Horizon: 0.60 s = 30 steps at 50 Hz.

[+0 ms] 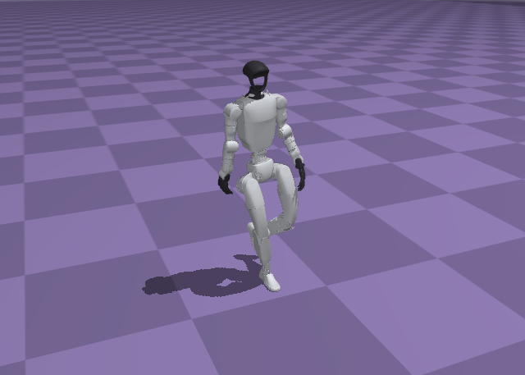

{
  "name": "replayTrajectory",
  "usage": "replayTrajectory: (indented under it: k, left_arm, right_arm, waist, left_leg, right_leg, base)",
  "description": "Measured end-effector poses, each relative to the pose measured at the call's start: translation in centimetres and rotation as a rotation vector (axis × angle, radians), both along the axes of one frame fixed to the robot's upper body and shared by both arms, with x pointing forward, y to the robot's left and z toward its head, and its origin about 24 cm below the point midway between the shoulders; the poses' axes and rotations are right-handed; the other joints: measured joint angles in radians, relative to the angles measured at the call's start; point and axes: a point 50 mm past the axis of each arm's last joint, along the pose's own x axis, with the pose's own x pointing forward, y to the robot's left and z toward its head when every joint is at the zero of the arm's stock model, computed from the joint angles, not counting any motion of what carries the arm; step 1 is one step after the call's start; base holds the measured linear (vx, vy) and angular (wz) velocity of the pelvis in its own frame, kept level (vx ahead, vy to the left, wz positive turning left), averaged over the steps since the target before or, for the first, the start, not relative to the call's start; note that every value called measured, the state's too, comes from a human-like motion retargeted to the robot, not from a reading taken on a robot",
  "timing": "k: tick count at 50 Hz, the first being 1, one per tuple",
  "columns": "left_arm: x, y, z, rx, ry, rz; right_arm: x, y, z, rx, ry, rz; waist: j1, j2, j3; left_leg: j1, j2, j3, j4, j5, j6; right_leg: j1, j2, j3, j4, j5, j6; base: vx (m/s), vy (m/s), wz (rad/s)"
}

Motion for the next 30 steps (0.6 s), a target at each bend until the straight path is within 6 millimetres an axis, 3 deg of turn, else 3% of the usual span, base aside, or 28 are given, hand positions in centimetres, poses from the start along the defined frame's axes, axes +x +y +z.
replayTrajectory:
  k: [2,5,7,10,13,15,17,20,21,23,25,27,30]
  left_arm:
    - [-2.6,0.0,-0.9,0.004,0.136,-0.012]
    - [-7.3,0.4,-1.7,0.056,0.332,0.088]
    - [-10.9,0.4,-1.7,0.077,0.458,0.217]
    - [-15.8,-0.5,-1.3,0.059,0.623,0.403]
    - [-18.9,-1.3,-0.6,0.015,0.753,0.532]
    - [-20.3,-1.7,-0.2,-0.013,0.812,0.561]
    - [-21.0,-1.8,0.0,-0.034,0.839,0.546]
    - [-19.4,-1.6,-0.6,-0.041,0.787,0.477]
    - [-18.2,-1.4,-0.9,-0.034,0.742,0.435]
    - [-15.3,-0.6,-1.4,-0.029,0.634,0.338]
    - [-12.3,-0.1,-1.7,-0.035,0.521,0.249]
    - [-9.4,-0.1,-1.8,-0.018,0.406,0.216]
    - [-5.3,-1.6,-1.9,0.015,0.243,0.166]
  right_arm:
    - [1.6,0.5,-0.5,-0.080,-0.093,-0.117]
    - [5.0,0.3,-0.7,-0.171,-0.188,-0.231]
    - [7.7,0.0,-0.6,-0.172,-0.246,-0.232]
    - [11.6,-1.2,-0.2,-0.137,-0.362,-0.149]
    - [15.5,-3.1,0.7,-0.151,-0.510,-0.008]
    - [17.0,-4.1,1.1,-0.208,-0.597,0.059]
    - [17.2,-4.2,1.1,-0.255,-0.661,0.087]
    - [16.1,-2.7,0.5,-0.266,-0.695,0.052]
    - [15.1,-2.1,0.1,-0.260,-0.673,0.010]
    - [13.2,-1.5,-0.4,-0.240,-0.632,-0.072]
    - [11.2,-1.4,-0.7,-0.227,-0.585,-0.103]
    - [9.6,-1.3,-0.9,-0.272,-0.546,-0.055]
    - [6.6,-1.5,-1.0,-0.357,-0.459,0.026]
  waist:
    - [0.071,0.032,0.002]
    - [0.148,0.053,-0.001]
    - [0.157,0.039,-0.015]
    - [0.140,0.027,-0.049]
    - [0.129,0.071,-0.062]
    - [0.121,0.089,-0.071]
    - [0.107,0.066,-0.090]
    - [0.143,0.058,-0.095]
    - [0.160,0.070,-0.103]
    - [0.205,0.102,-0.116]
    - [0.246,0.129,-0.135]
    - [0.239,0.138,-0.148]
    - [0.169,0.124,-0.119]
  left_leg:
    - [-0.122,0.087,0.006,0.148,-0.137,0.000]
    - [-0.240,0.133,0.101,0.124,-0.161,0.000]
    - [-0.260,0.097,0.250,-0.046,-0.193,0.000]
    - [-0.279,-0.076,0.404,-0.470,-0.200,0.000]
    - [-0.226,-0.134,0.483,-0.832,-0.137,-0.131]
    - [-0.213,-0.165,0.513,-0.930,-0.051,-0.064]
    - [-0.158,-0.178,0.551,-0.912,-0.170,0.000]
    - [-0.233,-0.195,0.255,-0.823,-0.198,0.000]
    - [-0.195,-0.152,0.325,-0.840,-0.207,0.000]
    - [-0.171,-0.086,0.335,-0.868,-0.202,0.000]
    - [-0.182,-0.059,0.207,-0.867,-0.203,-0.023]
    - [-0.156,-0.043,0.180,-0.876,-0.215,-0.029]
    - [-0.072,-0.144,0.028,-0.923,-0.209,0.000]
  right_leg:
    - [0.059,0.035,-0.009,-0.062,0.005,-0.001]
    - [0.135,0.042,-0.066,-0.150,0.004,0.023]
    - [0.172,0.003,-0.095,-0.193,0.005,0.065]
    - [0.200,-0.064,-0.175,-0.240,0.014,0.134]
    - [0.270,0.000,-0.241,-0.256,-0.035,0.155]
    - [0.327,0.026,-0.278,-0.255,-0.066,0.190]
    - [0.370,0.017,-0.297,-0.226,-0.072,0.257]
    - [0.371,0.003,-0.323,-0.119,0.083,0.411]
    - [0.350,0.012,-0.348,-0.062,0.180,0.439]
    - [0.247,0.050,-0.337,0.105,0.360,0.458]
    - [0.140,0.055,-0.342,0.318,0.448,0.458]
    - [0.042,0.000,-0.313,0.520,0.368,0.458]
    - [0.002,-0.127,-0.296,0.638,0.291,0.442]
  base:
    - [0.61,-0.07,0.51]
    - [0.38,0.35,0.44]
    - [0.38,0.66,0.75]
    - [0.14,0.64,1.28]
    - [0.52,0.12,0.99]
    - [0.73,-0.03,0.94]
    - [0.92,-0.17,0.91]
    - [0.35,-0.09,0.63]
    - [0.23,-0.16,0.83]
    - [0.22,-0.29,0.85]
    - [0.34,-0.22,0.92]
    - [0.45,-0.03,1.82]
    - [0.38,0.15,3.30]
